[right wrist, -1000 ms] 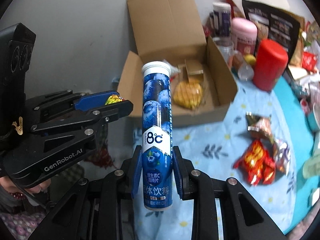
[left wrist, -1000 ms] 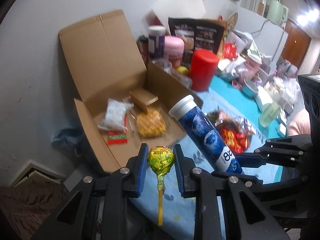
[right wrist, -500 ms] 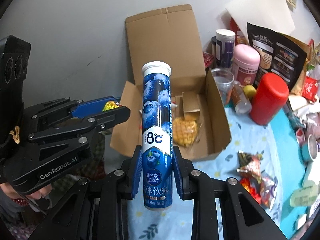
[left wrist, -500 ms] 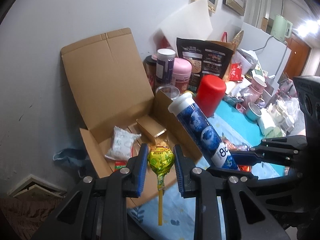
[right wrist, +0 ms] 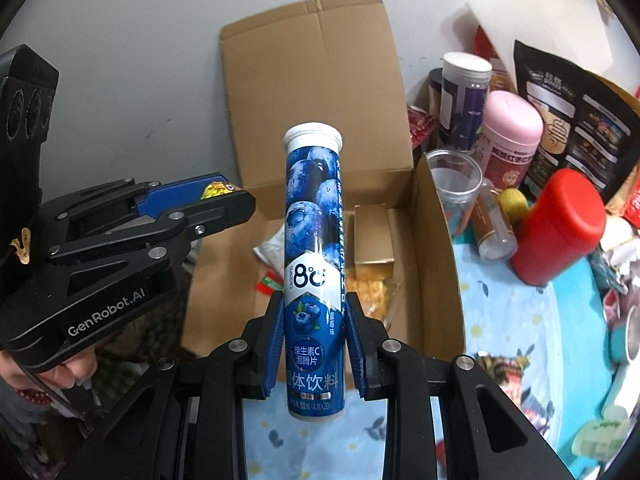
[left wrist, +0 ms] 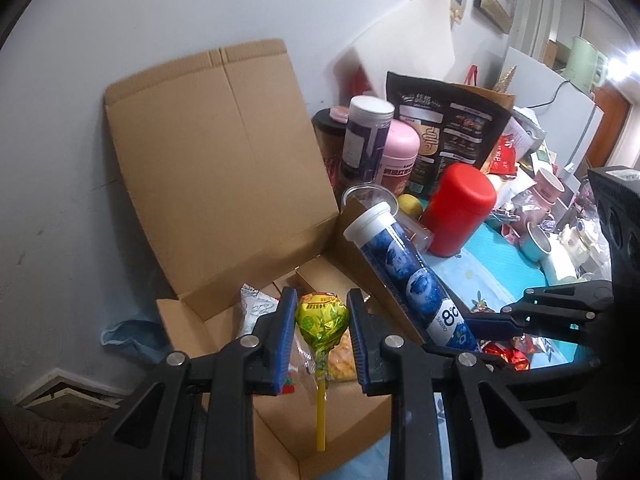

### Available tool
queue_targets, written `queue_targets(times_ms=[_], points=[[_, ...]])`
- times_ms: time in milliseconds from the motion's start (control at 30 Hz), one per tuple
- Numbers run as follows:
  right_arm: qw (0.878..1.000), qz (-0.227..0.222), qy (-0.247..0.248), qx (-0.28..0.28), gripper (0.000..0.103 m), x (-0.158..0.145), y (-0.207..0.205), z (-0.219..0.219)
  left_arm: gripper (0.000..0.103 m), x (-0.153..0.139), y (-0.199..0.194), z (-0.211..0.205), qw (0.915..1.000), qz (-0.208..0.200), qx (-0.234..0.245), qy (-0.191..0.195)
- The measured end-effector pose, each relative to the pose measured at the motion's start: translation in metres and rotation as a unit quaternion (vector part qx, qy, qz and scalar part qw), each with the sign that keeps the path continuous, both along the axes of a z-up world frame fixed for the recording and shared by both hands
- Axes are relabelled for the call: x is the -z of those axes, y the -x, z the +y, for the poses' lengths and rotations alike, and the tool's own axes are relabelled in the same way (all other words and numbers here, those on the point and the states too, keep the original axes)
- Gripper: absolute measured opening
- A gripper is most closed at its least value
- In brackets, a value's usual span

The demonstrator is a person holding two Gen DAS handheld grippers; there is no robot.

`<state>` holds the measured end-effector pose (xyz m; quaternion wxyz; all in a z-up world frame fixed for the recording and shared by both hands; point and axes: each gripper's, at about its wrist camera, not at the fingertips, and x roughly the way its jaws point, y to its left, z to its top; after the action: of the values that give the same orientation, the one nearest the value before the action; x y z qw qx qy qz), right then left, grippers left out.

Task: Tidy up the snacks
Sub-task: 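Carry the lollipop with left tool while right tool carries the tube to the box, then lower the lollipop into the box with left tool while right tool drops the tube in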

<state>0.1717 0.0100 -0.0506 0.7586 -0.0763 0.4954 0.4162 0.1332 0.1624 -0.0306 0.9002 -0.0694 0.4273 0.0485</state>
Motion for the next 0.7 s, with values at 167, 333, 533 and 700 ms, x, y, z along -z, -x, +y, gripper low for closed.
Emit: queue_targets(times_ms=[167,333,533,700], points=[[1.000,0.002,0.018,-0.003,0.028,0.020,-0.019,0.015,0.025,0.021,-0.022,0.011,0.9998,0.021,-0.004,0.000],[0.999,-0.001,0.040,-0.002,0.028,0.040,-0.037,0.027,0.025,0.050,-0.044,0.023,0.9984,0.054,-0.017,-0.002],[0.998,0.001,0.064,-0.008,0.028,0.063,-0.051,0.041,0.025,0.081,-0.059,0.034,0.9952,0.091,-0.036,0.012],[0.996,0.000,0.087,-0.018,0.029,0.079,-0.055,0.051,0.025,0.103,-0.064,0.039,0.9916,0.118,-0.050,0.020]])
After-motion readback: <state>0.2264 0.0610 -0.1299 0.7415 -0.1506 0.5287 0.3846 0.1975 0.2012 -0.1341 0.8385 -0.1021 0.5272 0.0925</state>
